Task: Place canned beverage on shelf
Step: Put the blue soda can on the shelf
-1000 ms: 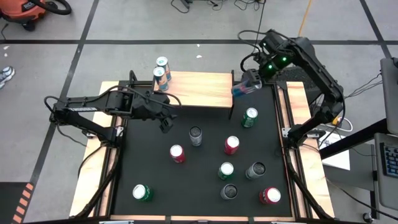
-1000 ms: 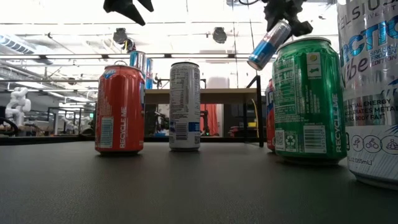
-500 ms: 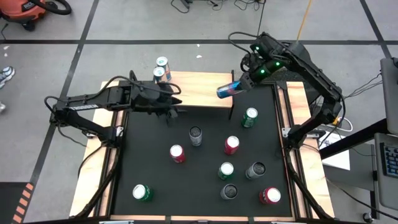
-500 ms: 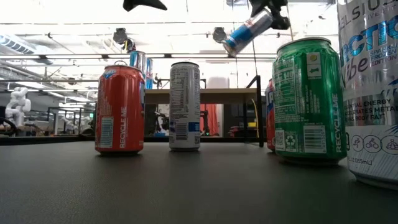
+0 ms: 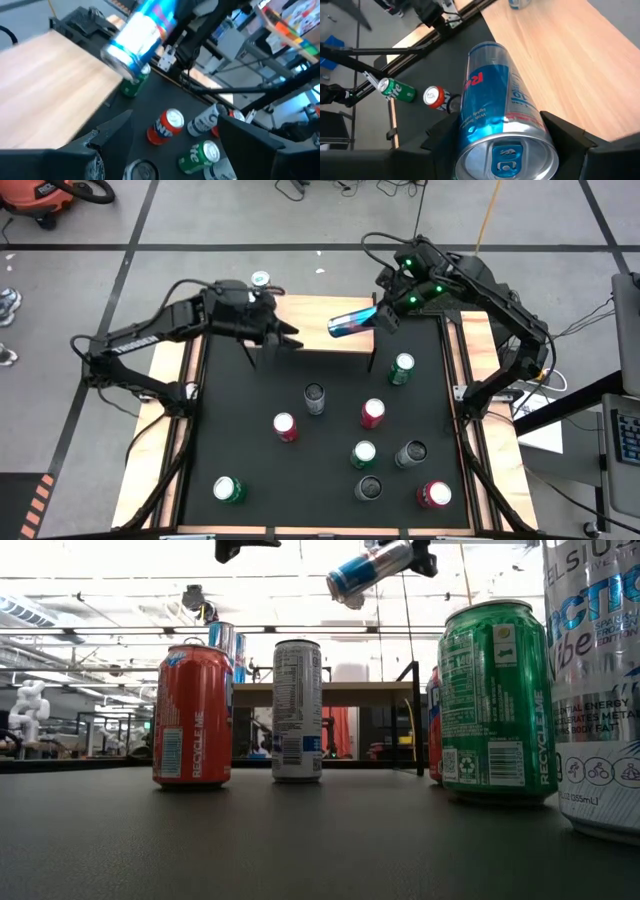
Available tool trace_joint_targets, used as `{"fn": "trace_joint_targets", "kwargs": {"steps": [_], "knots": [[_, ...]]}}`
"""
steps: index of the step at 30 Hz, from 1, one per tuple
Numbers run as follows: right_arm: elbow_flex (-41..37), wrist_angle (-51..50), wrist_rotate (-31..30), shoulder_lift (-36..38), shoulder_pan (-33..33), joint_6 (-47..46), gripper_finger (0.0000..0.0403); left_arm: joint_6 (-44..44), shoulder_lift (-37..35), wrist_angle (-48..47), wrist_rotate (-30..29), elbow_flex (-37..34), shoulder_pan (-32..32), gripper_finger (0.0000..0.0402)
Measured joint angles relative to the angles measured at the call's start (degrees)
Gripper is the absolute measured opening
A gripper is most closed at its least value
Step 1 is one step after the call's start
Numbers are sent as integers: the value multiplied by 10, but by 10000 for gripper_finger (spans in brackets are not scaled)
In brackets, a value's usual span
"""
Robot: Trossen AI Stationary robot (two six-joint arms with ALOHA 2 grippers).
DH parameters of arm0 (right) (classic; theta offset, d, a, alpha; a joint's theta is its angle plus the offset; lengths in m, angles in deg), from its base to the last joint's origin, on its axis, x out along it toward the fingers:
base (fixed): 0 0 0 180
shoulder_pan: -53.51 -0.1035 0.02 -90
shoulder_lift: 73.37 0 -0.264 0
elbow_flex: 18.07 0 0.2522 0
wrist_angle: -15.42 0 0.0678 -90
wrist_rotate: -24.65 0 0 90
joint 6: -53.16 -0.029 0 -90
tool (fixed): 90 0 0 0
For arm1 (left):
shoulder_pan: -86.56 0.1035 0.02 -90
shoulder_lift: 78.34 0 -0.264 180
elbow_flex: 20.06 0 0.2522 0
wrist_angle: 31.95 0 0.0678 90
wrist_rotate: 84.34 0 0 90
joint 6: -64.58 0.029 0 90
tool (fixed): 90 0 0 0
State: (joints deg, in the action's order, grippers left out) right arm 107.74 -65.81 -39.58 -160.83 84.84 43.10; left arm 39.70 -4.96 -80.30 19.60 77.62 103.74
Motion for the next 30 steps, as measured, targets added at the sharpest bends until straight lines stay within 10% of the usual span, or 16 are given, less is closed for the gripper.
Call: {"fn": "trace_joint_targets", "kwargs": {"steps": [12,18,30], "knots": [[0,40,-3,0,-8,31,224,38,73,-8,126,108,84,287],[0,40,-4,0,-8,47,224,231,101,51,58,148,85,287],[0,56,-2,-4,-17,70,224,153,124,111,115,149,91,287]]}}
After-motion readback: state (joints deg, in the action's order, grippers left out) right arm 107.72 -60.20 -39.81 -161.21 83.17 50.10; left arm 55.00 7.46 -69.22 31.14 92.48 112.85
